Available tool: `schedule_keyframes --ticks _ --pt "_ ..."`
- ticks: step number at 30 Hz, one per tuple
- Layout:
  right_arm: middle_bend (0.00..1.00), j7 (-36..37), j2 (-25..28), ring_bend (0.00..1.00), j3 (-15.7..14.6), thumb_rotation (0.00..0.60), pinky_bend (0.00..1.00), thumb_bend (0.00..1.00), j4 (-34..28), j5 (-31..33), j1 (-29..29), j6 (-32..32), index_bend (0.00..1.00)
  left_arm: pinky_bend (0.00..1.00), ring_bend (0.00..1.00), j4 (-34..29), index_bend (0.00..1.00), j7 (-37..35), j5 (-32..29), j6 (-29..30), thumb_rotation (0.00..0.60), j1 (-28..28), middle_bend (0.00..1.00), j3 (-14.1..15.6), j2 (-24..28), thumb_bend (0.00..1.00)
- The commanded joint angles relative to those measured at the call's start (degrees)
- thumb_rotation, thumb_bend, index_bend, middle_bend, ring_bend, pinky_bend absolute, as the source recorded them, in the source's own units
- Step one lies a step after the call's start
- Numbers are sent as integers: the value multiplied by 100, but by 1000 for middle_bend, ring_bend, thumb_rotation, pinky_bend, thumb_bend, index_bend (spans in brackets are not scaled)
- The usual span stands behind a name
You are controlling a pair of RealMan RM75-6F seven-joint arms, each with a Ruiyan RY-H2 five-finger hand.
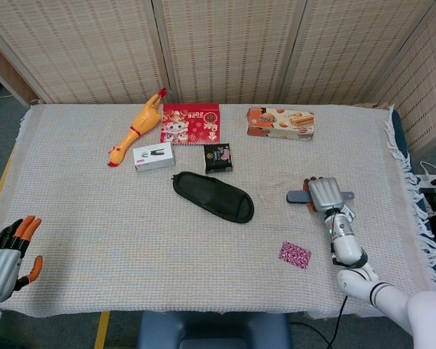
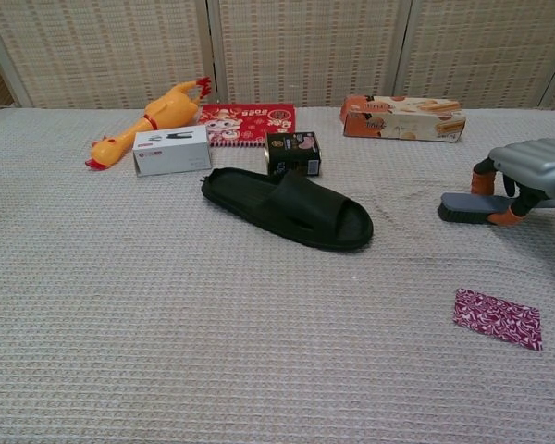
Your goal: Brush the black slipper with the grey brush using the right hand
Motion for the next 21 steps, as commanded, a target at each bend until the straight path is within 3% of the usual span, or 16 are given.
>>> schedule_keyframes --ticks 1,6,11,21 --pt "434 118 -86 449 -26 600 703 326 125 -88 -20 72 613 109 0 -2 0 -11 -1 -5 572 -1 0 -2 4 521" --pt "524 239 -208 526 -36 600 809 367 386 -183 -40 154 729 110 0 3 0 -35 -5 -27 572 -10 0 -2 7 523" --pt "536 359 -177 537 8 600 835 373 383 -190 -12 47 741 109 0 -1 0 -50 36 11 577 -1 0 4 10 525" --pt "544 646 878 543 212 600 847 414 -886 -187 102 -231 762 109 0 0 0 -110 107 27 580 -3 0 28 8 546"
